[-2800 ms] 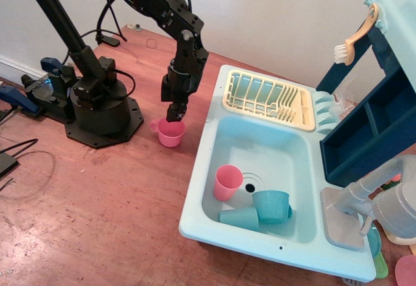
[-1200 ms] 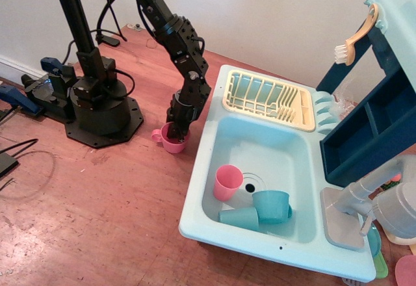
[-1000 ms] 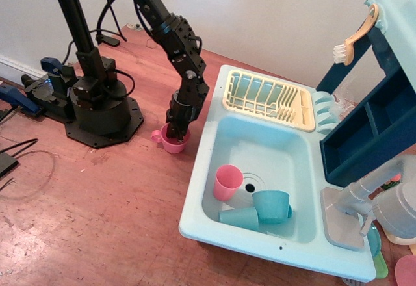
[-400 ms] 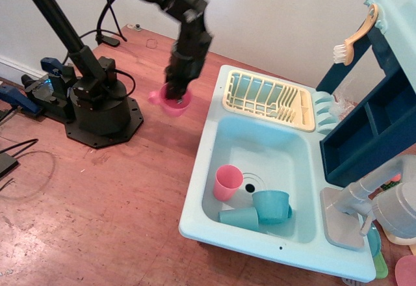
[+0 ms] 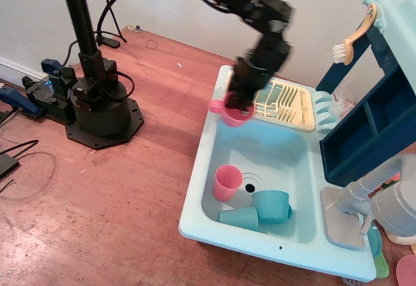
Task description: Put cup from anywhere into sink
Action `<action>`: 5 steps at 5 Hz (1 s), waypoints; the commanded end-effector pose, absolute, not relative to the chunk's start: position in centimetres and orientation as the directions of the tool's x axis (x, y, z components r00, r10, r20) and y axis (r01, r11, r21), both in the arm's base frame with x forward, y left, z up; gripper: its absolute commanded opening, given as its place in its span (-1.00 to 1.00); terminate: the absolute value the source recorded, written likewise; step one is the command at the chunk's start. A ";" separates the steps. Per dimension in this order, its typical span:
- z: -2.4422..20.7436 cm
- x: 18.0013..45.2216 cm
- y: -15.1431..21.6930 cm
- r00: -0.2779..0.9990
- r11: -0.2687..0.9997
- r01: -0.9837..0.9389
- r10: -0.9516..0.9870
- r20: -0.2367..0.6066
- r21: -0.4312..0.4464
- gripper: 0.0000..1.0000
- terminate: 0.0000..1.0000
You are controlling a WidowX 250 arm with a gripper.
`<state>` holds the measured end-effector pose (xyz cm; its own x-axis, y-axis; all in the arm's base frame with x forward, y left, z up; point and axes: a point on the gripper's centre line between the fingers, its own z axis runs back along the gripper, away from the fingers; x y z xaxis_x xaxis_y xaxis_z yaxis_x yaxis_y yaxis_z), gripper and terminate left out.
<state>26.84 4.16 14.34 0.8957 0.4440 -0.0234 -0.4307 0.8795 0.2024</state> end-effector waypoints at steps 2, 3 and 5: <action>16.4 36.9 2.3 0.958 0.938 -0.284 0.286 0.018 0.197 -1.00 -1.00; 14.9 36.8 -0.1 0.979 0.962 -0.158 0.182 -0.092 0.222 -1.00 -1.00; 10.1 31.2 -3.1 0.974 0.977 -0.163 0.181 -0.135 0.136 -1.00 -1.00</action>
